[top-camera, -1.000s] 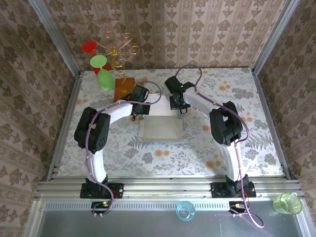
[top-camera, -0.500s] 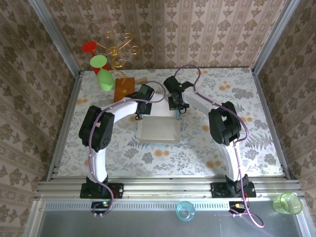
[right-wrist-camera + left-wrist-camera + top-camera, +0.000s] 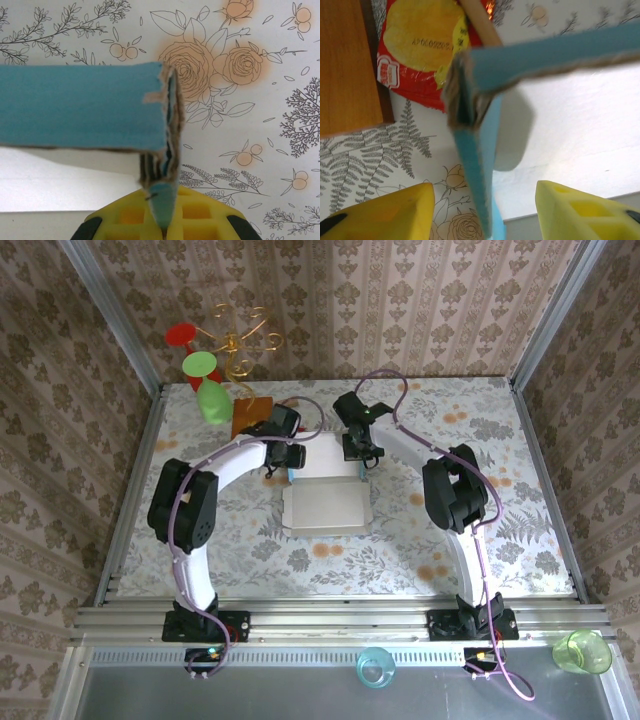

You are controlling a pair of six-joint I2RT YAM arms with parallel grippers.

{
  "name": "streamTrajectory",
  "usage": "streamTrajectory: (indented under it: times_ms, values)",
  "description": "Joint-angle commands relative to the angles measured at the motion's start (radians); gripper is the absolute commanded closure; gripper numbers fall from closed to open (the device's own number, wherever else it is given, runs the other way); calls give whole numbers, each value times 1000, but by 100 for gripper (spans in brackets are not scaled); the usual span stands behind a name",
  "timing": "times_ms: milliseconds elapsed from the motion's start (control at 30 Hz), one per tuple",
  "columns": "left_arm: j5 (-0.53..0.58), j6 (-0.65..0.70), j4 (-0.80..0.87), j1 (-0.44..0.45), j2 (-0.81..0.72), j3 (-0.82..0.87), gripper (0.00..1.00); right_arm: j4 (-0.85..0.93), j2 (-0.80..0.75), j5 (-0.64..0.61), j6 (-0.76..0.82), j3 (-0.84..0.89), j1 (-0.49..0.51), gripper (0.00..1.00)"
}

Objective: Fold the paper box

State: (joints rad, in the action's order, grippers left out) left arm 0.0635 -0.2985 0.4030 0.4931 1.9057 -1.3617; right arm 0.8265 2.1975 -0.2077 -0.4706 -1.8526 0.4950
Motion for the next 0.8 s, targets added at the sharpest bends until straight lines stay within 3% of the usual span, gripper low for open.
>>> streamTrajectory:
  times_ms: [0, 300, 567, 767]
  values:
    - [-121, 35, -24, -19, -23, 10, 44, 53, 43, 15, 13, -41, -2, 100]
    - [-35, 55, 31, -20, 22, -19, 65, 69, 56, 22, 7, -66, -4, 100]
    - [122, 52, 92, -6, 81, -82, 99, 77, 62, 27, 2, -66, -5, 100]
    - [226, 29, 191, 20, 130, -148, 100, 86, 59, 19, -3, -68, -4, 100]
